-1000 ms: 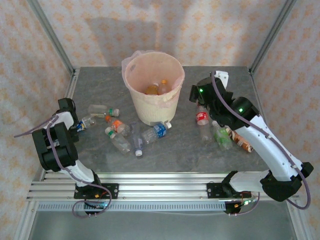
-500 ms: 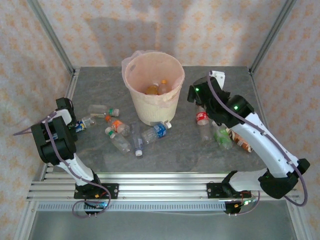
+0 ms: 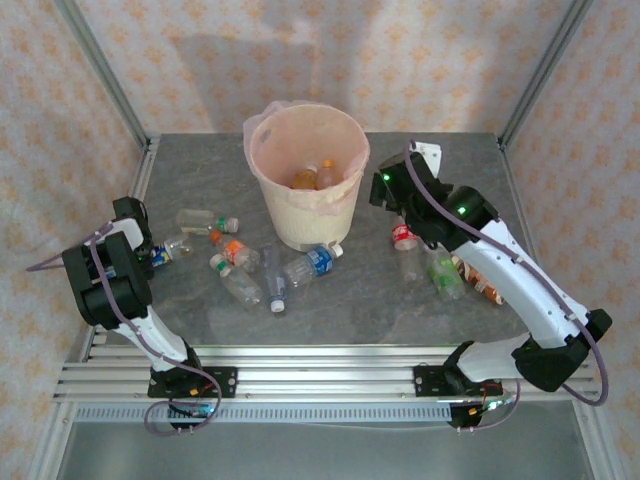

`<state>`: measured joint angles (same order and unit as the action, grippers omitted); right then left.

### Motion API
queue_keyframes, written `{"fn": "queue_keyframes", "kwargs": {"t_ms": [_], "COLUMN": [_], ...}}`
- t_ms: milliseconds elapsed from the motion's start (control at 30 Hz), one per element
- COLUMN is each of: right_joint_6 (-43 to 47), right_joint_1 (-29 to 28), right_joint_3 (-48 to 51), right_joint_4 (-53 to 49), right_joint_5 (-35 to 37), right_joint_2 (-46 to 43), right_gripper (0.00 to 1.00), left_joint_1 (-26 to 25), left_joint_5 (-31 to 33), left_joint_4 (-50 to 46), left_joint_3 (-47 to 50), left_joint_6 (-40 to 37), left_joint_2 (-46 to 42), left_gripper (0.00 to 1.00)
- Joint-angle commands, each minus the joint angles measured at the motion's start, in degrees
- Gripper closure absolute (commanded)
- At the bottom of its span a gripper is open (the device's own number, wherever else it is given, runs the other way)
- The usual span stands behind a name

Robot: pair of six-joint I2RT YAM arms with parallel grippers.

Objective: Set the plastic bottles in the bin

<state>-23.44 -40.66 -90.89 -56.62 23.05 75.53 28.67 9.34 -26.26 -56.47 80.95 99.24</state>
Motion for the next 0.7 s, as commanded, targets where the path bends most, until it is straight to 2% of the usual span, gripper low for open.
{"fn": "queue_keyframes", "kwargs": {"t_ms": [0,133,367,667], "right_joint_6": [-1.1,-1.0,-1.0,-1.9], "right_joint_1": [0.3,0.3,0.3,0.3], "right_joint_3": [-1.5,-0.7,0.4,4.0], "right_joint_4": [-1.6,-1.1,0.1,1.6], "right_joint_5": [0.3,0.1,-0.9,-1.2], "right_joint_2": [0.0,-0.8,-1.7,-4.3], "right_gripper": [0.01,0.01,0.01,0.01], "left_joint_1": [0.6,0.6,-0.6,-8.8], "left_joint_5": [1.5,1.6,1.3,2.8], "left_joint_4": [-0.7,-0.6,-0.1,-3.0], "left_joint_3": [1.0,2.0,4.5,-4.0], "left_joint_6": [-0.3,-1.6,-2.2,-7.2], "left_joint_2": [-2.4,-5.8,-15.4,-28.4], "left_gripper": [0.43,0.48,0.48,0.48]}}
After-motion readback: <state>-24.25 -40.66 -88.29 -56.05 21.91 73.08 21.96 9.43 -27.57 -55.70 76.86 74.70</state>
